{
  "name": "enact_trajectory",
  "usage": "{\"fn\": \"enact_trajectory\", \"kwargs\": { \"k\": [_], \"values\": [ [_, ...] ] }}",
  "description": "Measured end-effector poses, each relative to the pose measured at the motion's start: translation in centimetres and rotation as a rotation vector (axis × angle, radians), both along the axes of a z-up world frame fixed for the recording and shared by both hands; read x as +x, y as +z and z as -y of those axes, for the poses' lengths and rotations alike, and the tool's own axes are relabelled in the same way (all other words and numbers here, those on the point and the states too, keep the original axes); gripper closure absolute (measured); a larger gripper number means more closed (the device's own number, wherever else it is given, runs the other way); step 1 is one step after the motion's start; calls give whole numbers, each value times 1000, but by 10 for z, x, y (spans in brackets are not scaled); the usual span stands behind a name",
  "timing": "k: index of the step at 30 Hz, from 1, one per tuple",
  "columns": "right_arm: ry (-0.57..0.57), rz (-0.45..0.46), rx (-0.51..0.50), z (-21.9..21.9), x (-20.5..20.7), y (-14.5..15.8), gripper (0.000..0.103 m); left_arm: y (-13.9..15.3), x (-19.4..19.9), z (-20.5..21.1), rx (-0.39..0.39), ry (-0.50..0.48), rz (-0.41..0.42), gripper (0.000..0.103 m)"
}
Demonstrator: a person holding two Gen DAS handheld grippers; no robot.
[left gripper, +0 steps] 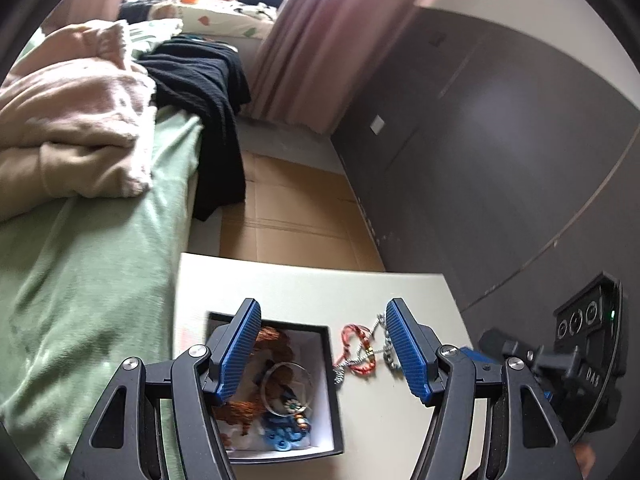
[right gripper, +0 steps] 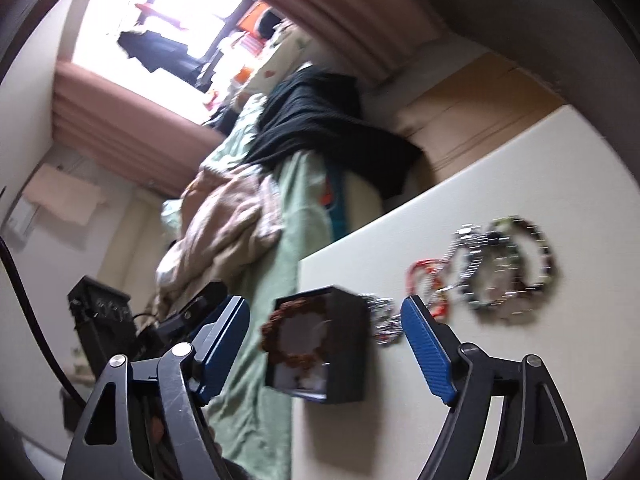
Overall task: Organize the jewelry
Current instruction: 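Drop the silver chain bracelet into the box with the right gripper, then close the left gripper on the silver chain bracelet on the table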
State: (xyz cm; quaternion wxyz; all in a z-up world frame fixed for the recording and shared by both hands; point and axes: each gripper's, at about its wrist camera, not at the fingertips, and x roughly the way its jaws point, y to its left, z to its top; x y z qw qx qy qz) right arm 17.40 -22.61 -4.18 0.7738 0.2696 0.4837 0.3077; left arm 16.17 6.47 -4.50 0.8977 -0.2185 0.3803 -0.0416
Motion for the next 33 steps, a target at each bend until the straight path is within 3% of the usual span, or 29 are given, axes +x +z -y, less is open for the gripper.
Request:
{"fn": "enact_trajectory", "kwargs": {
  "k": [6, 12, 14, 21, 25, 33],
  "values": [
    [-100, -52, -50, 36, 8, -9, 24, -4, 15, 38, 40, -86, -11, 37],
    [-199, -103, -64, 71, 17, -18, 24, -10, 42, 79, 70, -185, -61, 46],
    [-234, -130, -74, 83, 20, -22, 24, -14, 54, 89, 70, -200, -93, 54],
    [-284, -179, -115, 107, 32, -31, 24, -32, 87, 118, 74, -214, -189, 62],
    [-284, -196, -146, 114, 38, -37, 25, -52, 102, 128, 68, -211, -253, 76],
    [-308, -195, -169, 133, 45, -36, 26, -81, 123, 138, 79, -177, -334, 80]
  ]
}}
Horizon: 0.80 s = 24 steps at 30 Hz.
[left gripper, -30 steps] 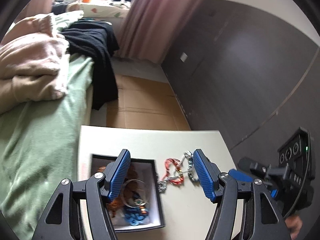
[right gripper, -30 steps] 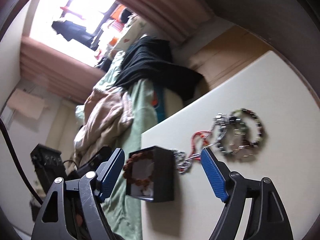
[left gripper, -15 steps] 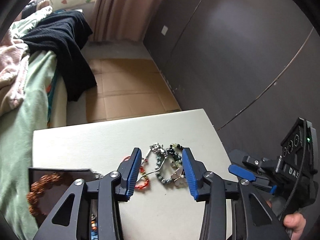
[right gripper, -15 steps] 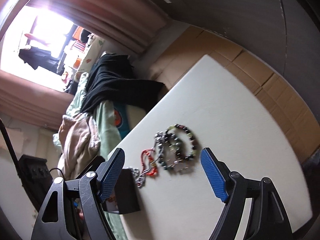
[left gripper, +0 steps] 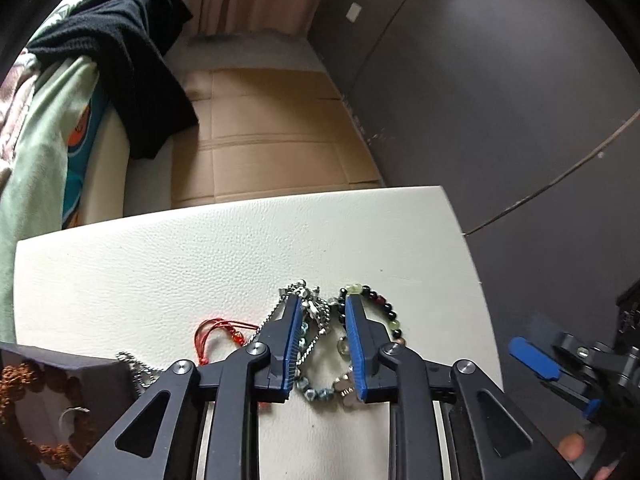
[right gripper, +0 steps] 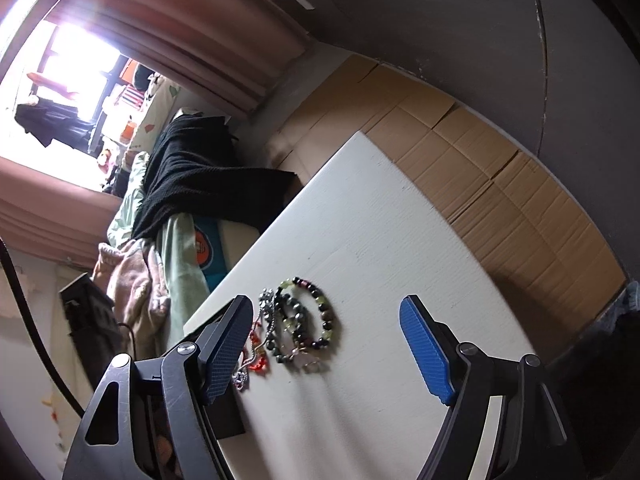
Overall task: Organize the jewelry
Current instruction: 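Close the left gripper on the silver chain bracelet on the table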
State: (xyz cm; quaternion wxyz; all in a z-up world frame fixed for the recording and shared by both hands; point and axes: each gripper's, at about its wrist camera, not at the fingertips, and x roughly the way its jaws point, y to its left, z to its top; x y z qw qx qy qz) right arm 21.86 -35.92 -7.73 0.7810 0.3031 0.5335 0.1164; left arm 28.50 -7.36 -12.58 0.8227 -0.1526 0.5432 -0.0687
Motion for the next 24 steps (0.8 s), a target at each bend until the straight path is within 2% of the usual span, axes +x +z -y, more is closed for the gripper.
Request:
{"fn": "enact_trajectory", "kwargs": {
  "k": [7, 14, 18, 20, 24],
  "values": [
    [-9, -10, 20, 9, 1, -1, 26, -20, 11, 5, 21, 42, -60, 80],
    [-2, -18, 21, 5, 1, -2, 26, -21, 16, 9, 67, 45, -62, 80],
    [4, -22, 11, 3, 3, -5, 26, -20, 14, 5, 55, 38, -63, 86],
    [21, -23, 6, -2, 3, -6, 34, -17, 10, 3, 59, 34, -51, 89],
    [64, -38, 0, -13, 6, -13, 41, -6, -4, -4, 20, 31, -16, 91]
  ]
}}
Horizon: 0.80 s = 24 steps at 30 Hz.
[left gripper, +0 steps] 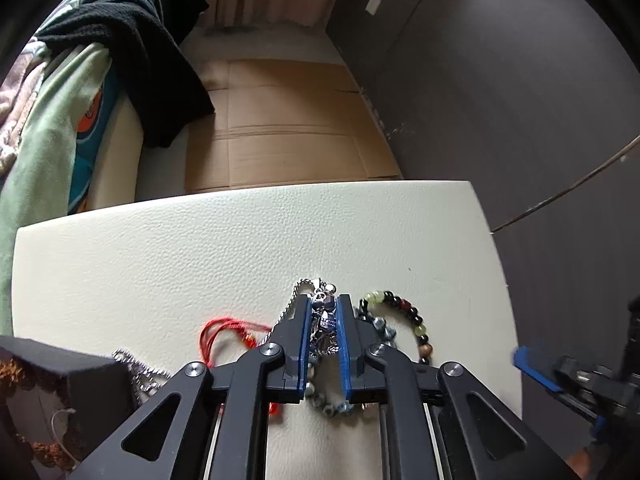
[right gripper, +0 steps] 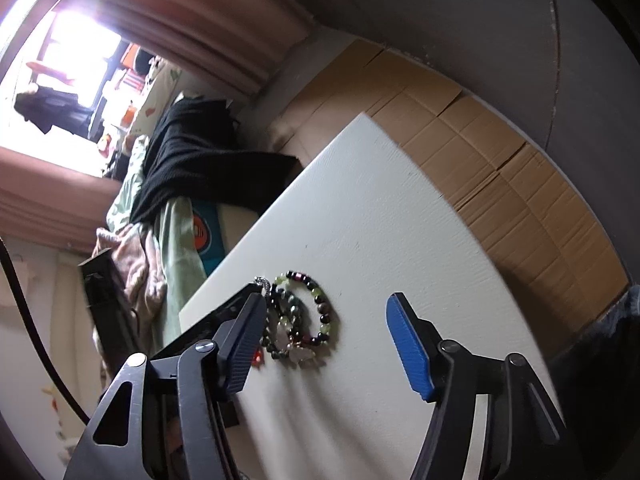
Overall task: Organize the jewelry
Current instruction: 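Lift the silver chain with the left gripper while the right gripper grasps the green-and-black bead bracelet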
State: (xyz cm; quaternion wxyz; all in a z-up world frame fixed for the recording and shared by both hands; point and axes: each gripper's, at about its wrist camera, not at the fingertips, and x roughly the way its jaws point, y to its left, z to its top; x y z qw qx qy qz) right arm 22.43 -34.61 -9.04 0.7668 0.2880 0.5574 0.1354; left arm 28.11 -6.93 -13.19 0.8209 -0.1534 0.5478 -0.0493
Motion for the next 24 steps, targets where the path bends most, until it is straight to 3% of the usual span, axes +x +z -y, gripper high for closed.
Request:
{"fn": "enact_trajectory", "kwargs": {
  "k": [5, 8, 15, 24],
  "values": [
    [39, -1, -35, -15, 1, -5, 45, 14, -14, -7, -34, -7, 47, 92],
    [74, 4, -61, -27, 2, -7, 57, 27, -20, -16, -44, -1, 73, 94],
    [134, 7, -142, -52, 5, -19, 72, 50, -32, -44, -50, 29, 118, 94],
    [184, 78, -414, -87, 7, -27, 77, 80, -51, -66, -39, 54, 163, 94]
  ]
}}
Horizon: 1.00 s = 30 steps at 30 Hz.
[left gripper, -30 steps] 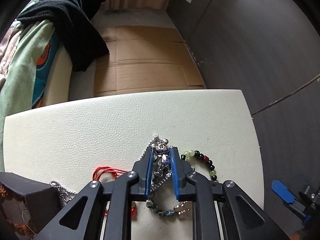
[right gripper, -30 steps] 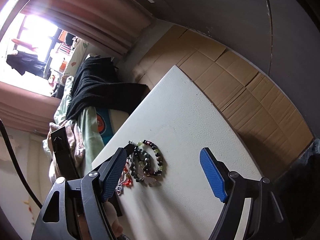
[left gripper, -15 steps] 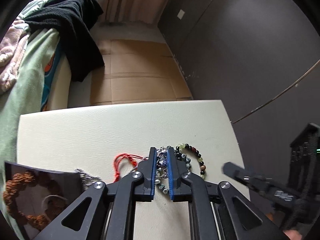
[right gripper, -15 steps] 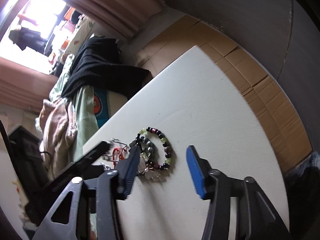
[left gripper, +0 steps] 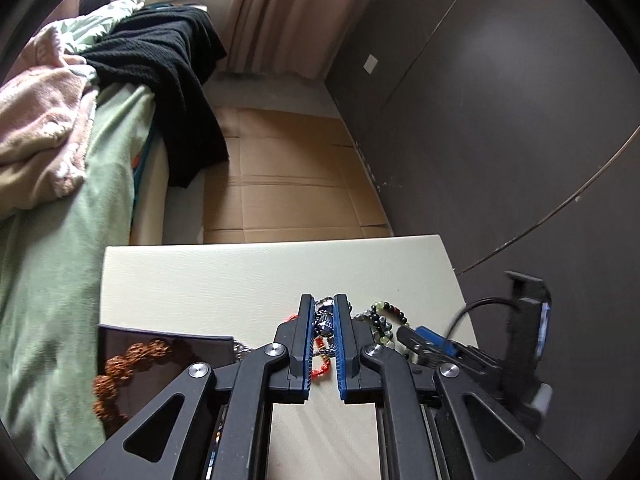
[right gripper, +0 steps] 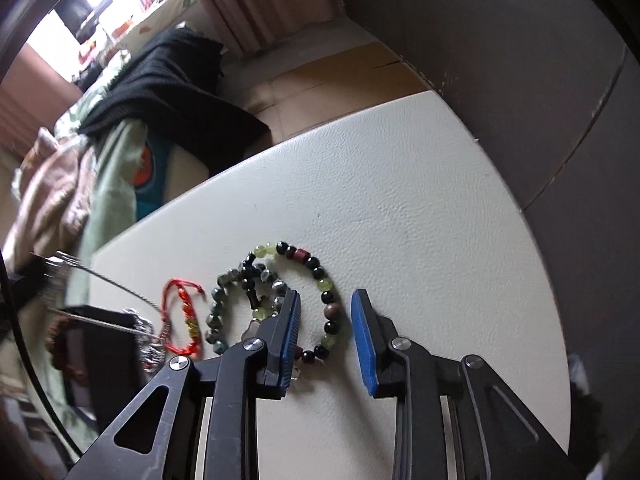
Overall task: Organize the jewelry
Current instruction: 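Lift the silver chain with the left gripper while the right gripper grasps the green-and-black bead bracelet, then carry the silver chain above the black box with the left gripper while the right holds the bead bracelet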
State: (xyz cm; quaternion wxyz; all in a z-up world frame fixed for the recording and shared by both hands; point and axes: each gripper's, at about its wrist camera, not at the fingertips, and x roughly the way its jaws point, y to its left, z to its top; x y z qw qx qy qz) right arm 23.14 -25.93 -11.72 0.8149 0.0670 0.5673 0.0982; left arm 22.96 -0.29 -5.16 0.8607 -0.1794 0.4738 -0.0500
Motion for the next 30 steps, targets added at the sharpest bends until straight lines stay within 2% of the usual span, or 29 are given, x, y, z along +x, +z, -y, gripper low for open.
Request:
{"fn": "enact_trajectory", "kwargs": {
  "k": [2, 3, 4, 8, 10, 11, 16, 19, 22, 25, 27, 28, 29, 30],
  "values": [
    [31, 12, -72, -8, -2, 0, 91, 7, -5, -2, 6, 2, 11, 94],
    [38, 11, -109, -10, -4, 1, 91, 12, -8, -4, 8, 6, 18, 94],
    [44, 3, -103, -10, -5, 1, 91, 15, -10, -5, 9, 8, 21, 94],
    [44, -25, 5, 2, -7, 6, 92, 37, -22, -13, 14, 25, 58, 95],
    [39, -6, 61, 9, -11, 16, 92, 52, -29, -18, 16, 33, 84, 96],
    [41, 6, 96, 12, -13, 23, 92, 63, -34, -21, 17, 38, 104, 103],
    [64, 69, 257, 22, -26, 56, 92, 106, -51, -32, 37, 61, 186, 103],
    [75, 109, 293, 24, -34, 71, 92, 126, -58, -34, 61, 63, 221, 103],
    [74, 120, 324, 29, -39, 79, 92, 126, -56, -23, 103, 27, 207, 103],
    [69, 126, 335, 27, -40, 84, 92, 108, -50, -12, 109, -11, 138, 103],
    [70, 124, 343, 29, -42, 86, 92, 85, -46, 2, 96, -54, 61, 98],
    [67, 126, 345, 33, -43, 88, 92, 71, -45, 11, 100, -77, 27, 89],
    [64, 128, 344, 30, -41, 87, 92, 62, -46, 16, 101, -88, 12, 71],
    [59, 129, 346, 34, -41, 88, 92, 51, -47, 22, 104, -97, -8, 59]
  ]
}}
